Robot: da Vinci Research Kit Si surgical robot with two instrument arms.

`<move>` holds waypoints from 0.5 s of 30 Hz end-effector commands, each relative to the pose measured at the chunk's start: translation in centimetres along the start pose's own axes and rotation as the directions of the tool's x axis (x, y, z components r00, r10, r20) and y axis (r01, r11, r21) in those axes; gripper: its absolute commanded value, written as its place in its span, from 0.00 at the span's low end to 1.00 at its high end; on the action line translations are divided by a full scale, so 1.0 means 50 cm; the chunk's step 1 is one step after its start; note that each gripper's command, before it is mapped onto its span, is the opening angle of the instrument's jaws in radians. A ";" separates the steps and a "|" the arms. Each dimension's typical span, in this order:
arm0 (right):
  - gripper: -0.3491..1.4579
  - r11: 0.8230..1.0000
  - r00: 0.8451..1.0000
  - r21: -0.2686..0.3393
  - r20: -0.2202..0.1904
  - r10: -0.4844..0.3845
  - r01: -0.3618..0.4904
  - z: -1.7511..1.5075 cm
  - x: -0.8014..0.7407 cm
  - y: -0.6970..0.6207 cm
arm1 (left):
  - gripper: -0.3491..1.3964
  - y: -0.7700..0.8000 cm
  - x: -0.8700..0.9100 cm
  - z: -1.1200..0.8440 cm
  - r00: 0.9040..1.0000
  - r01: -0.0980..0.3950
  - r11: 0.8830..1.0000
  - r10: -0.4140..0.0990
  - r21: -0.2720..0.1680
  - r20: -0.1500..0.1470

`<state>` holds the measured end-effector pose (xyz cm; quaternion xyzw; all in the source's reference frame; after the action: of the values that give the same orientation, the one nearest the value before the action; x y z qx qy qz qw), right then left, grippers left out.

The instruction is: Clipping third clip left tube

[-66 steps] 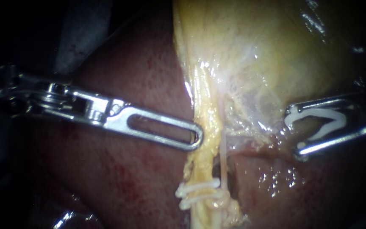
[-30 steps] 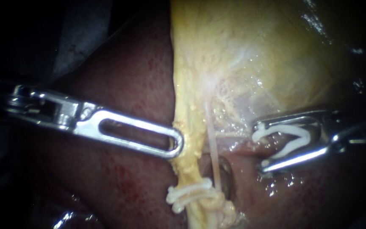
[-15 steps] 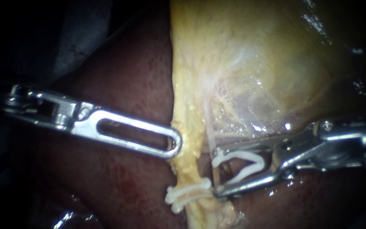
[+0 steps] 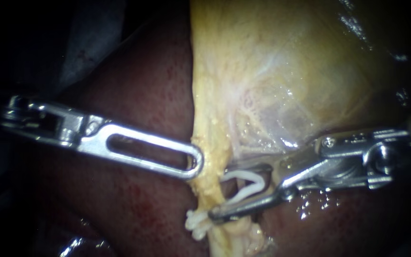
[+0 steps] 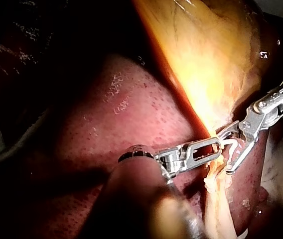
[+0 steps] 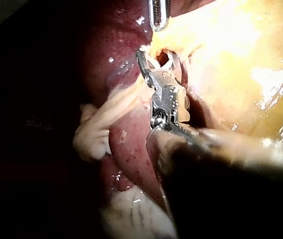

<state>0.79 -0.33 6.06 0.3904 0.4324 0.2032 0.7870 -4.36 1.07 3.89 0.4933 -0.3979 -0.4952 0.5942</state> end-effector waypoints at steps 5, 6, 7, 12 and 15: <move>0.47 1.000 1.000 0.004 0.003 -0.001 0.001 0.0023 0.0012 0.0000 | 0.00 -0.0001 0.0000 0.0001 1.000 0.000 1.000 0.000 0.000 0.000; 0.47 1.000 1.000 0.006 0.004 -0.002 0.002 0.0028 0.0015 0.0000 | 0.00 -0.0001 0.0000 0.0001 1.000 0.000 1.000 0.000 0.000 0.000; 0.47 1.000 1.000 0.007 0.006 -0.003 0.003 0.0032 0.0018 0.0000 | 0.00 -0.0001 0.0000 0.0002 1.000 0.000 1.000 0.000 0.000 0.000; 0.46 1.000 1.000 0.018 0.012 0.002 -0.002 0.0051 0.0029 -0.0003 | 0.00 -0.0001 0.0000 0.0002 1.000 0.000 1.000 0.000 0.000 0.001; 0.44 1.000 1.000 0.025 0.016 0.010 -0.010 0.0057 0.0032 -0.0004 | 0.00 -0.0002 0.0000 0.0003 1.000 0.000 1.000 0.000 0.000 0.001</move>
<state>1.13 -0.36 6.05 0.4044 0.4266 0.1980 0.7844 -4.37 1.08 3.88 0.4929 -0.3982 -0.4954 0.5942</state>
